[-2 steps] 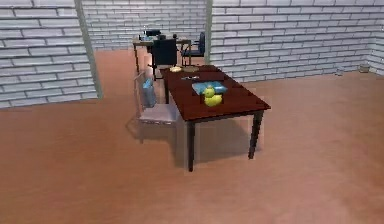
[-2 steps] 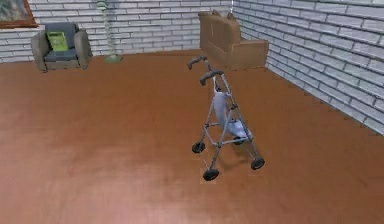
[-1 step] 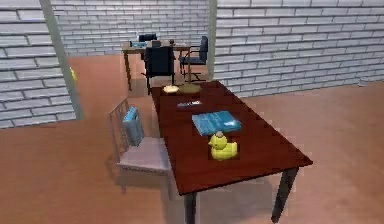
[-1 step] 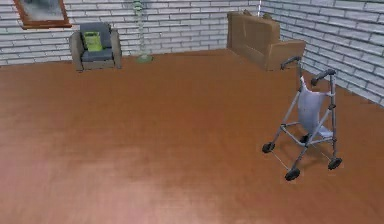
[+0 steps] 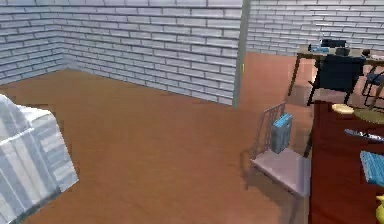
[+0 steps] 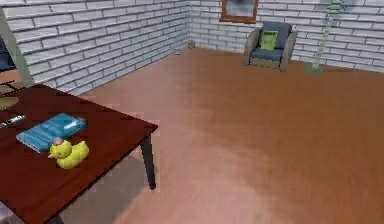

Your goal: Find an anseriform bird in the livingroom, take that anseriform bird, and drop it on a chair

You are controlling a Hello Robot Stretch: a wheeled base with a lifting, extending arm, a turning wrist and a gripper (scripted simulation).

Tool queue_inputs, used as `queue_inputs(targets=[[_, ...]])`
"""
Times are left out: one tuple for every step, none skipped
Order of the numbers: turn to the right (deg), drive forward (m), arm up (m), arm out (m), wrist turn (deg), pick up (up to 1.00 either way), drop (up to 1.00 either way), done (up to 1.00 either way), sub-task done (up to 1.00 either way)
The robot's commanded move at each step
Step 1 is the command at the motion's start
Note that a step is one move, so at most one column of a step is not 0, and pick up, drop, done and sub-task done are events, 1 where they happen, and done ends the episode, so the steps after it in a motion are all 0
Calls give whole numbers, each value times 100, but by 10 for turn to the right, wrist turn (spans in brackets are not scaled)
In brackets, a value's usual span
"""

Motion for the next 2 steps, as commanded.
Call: queue_inputs(targets=[[-300, 0, 0, 0, 0, 0, 0, 0, 0], [450, 0, 0, 0, 0, 0, 0, 0, 0]])
